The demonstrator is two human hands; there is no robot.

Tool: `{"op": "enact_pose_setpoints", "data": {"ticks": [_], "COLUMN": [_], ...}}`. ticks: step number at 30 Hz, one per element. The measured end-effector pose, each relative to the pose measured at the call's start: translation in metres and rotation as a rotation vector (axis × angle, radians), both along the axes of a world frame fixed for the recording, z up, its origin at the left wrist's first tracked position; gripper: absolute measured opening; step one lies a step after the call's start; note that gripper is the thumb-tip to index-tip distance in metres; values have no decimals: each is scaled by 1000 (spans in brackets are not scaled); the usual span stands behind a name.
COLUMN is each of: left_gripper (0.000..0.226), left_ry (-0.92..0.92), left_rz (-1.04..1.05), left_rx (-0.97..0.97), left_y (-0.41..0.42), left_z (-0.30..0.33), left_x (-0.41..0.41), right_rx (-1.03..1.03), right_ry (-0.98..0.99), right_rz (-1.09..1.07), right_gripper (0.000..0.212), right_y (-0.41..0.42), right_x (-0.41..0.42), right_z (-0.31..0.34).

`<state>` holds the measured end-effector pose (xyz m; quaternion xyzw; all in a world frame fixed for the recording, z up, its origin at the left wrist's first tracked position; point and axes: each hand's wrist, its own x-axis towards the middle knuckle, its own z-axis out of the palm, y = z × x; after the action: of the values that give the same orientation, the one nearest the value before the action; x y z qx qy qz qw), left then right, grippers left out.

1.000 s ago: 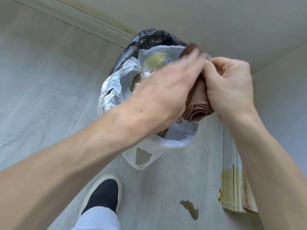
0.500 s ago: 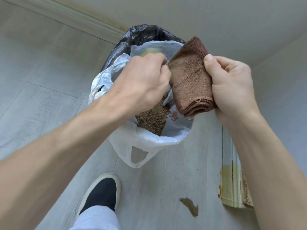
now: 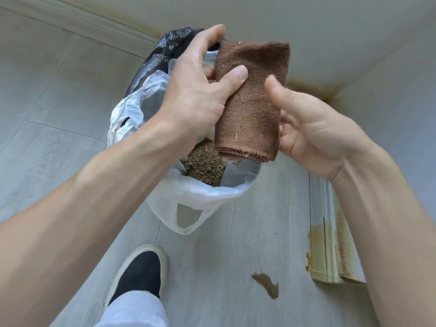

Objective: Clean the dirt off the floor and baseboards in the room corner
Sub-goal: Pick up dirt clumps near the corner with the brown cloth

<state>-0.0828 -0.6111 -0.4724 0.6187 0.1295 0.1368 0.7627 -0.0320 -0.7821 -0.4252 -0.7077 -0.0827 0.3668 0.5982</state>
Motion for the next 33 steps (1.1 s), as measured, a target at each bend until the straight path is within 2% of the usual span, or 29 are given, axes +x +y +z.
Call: {"op": "enact_pose_setpoints", "data": {"ticks": [3,4,6,7,9,11,14,16,18,20,21,23,24,25,27,28,29,31,32,33], "left_gripper": [60,59,60,59,50,42,41,55,63,47,43,53,60,64,50,40,39,57,61,55], "left_ry": [35,66,79,1,-140,-105,-145,-181,-22,203,214,86,38,49,267,328,297,134,103,162], "left_rz": [-8,7,98,113,-31,-62,97,33,-212,-312,-240,-75,-78,-182,-381,-363,-275,-176,-237,-328], "left_rx": [43,121,436,598,854,997,975,969,1110,1210,1190,1057,1087,1162,1333,1364,1382,1291,1316,1367], "left_y": [-3,-5,-8,-11,-17,-13,3,5,1,8,12,14,12,10,6,9,12,12,8,2], "left_z": [-5,-5,1,5,12,18,32,38,27,22,24,34,35,32,22,22,25,37,37,32], "left_x": [4,3,-5,-12,-34,-52,-53,-49,-48,-49,-47,-46,-44,-42,-43,-42,-40,-38,-39,-41], "right_rx": [-38,-53,-60,-48,-9,2,10,21,5,-56,-78,-69,-55,-45,-29,-19,-12,-5,4,17], "right_ry": [31,7,-44,-67,-111,-185,-264,-277,-321,-385,-400,-384,-375,-375,-389,-390,-386,-392,-406,-422], "right_rz": [-179,-230,-310,-342,-419,-506,-551,-555,-557,-549,-544,-548,-552,-559,-570,-576,-579,-578,-584,-593], "right_gripper": [38,34,26,23,15,12,25,29,24,23,26,33,33,33,32,32,32,35,34,33], "right_y": [11,14,21,25,31,37,42,44,43,40,37,35,34,33,30,29,28,28,27,27], "right_x": [-2,-3,-4,-3,2,7,12,13,15,16,15,16,15,15,16,17,17,18,19,19], "right_z": [-5,-6,-7,-6,-5,-5,-10,-12,-14,-17,-19,-22,-21,-20,-18,-18,-19,-22,-22,-21]}}
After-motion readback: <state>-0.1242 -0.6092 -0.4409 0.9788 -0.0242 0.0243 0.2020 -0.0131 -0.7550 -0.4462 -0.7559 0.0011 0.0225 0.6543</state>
